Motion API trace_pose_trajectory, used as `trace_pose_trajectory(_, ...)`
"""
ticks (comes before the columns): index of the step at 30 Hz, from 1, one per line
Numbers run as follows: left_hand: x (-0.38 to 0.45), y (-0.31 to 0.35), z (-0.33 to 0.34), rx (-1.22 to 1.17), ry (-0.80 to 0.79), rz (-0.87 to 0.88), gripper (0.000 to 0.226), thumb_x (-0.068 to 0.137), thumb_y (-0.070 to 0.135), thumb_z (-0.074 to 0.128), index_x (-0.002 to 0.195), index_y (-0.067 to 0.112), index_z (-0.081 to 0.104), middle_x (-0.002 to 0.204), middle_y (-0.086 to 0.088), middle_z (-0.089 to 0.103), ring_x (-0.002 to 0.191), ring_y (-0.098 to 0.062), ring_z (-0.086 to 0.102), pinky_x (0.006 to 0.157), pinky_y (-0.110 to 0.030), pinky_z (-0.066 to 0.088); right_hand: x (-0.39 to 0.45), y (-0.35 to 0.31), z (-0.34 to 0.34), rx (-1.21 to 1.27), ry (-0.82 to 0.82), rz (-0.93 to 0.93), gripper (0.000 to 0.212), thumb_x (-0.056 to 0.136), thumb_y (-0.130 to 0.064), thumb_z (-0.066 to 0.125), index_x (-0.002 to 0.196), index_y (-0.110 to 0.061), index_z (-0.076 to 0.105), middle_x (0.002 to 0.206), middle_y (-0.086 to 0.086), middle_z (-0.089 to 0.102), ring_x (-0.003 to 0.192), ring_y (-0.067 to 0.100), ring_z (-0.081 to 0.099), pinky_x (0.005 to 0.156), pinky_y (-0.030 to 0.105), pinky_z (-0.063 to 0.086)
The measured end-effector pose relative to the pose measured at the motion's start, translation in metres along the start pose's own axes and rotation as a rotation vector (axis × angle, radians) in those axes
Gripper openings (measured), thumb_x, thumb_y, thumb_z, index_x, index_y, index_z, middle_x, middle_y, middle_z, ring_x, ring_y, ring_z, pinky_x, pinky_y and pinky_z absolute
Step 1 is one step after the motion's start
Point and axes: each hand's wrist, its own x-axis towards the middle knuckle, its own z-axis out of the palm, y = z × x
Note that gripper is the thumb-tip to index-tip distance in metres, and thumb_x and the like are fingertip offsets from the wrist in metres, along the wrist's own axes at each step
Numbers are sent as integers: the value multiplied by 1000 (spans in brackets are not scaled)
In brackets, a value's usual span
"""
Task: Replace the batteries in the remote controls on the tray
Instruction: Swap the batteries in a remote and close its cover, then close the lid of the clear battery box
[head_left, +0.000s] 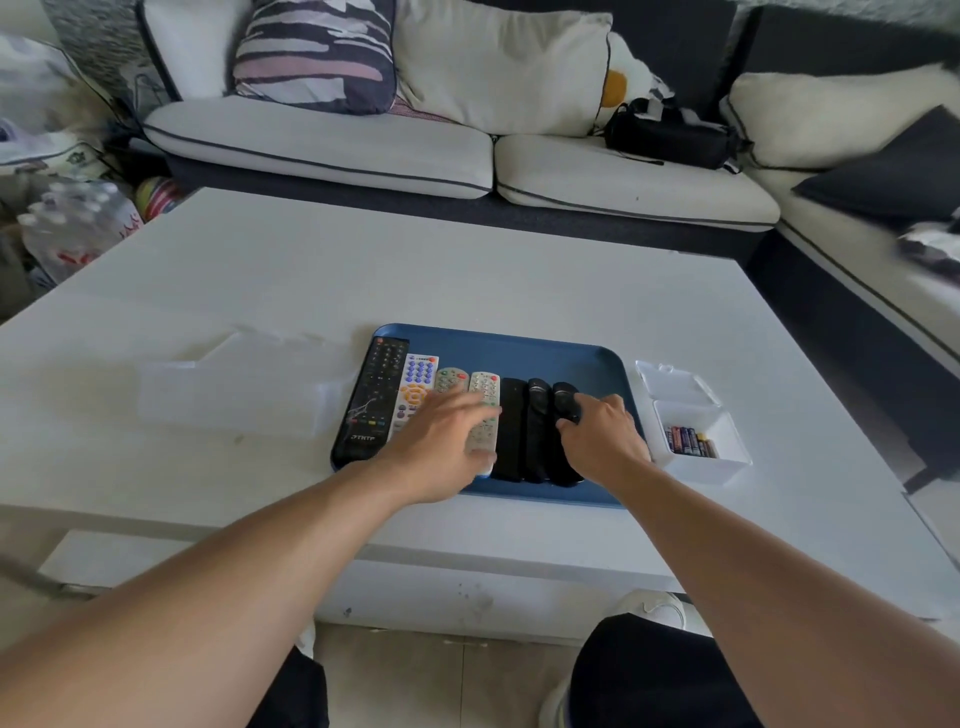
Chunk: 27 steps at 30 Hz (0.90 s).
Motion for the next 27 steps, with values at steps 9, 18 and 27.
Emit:
trace_pose_trajectory(9, -25, -64, -62, 214, 463, -414, 59, 94, 35, 61, 148, 24, 41, 155, 3, 42, 154, -22, 14, 124, -52, -4, -9, -58, 13, 77, 140, -281, 42, 99, -32, 51, 141, -27, 51, 143, 0, 46, 133, 20, 42, 108, 39, 40)
trace_pose_trajectory(18, -81, -112, -80, 38, 233, -604, 72, 72, 74, 70, 131, 34, 57, 106, 17, 69, 105, -16, 65, 98, -35, 46, -25, -153, 49, 382, -47, -356, 36, 100, -30, 54, 134, -20, 61, 125, -1, 65, 109, 20, 60, 84, 27, 48)
trace_pose_trajectory(27, -105, -133, -75, -229, 201, -464, 50, 84, 38, 78, 130, 32, 61, 92, 18, 64, 100, -9, 62, 82, -20, 44, -17, -232, 84, 947, -347, -52, 70, 93, -57, 55, 150, -21, 39, 128, 2, 61, 115, 23, 61, 107, 45, 44)
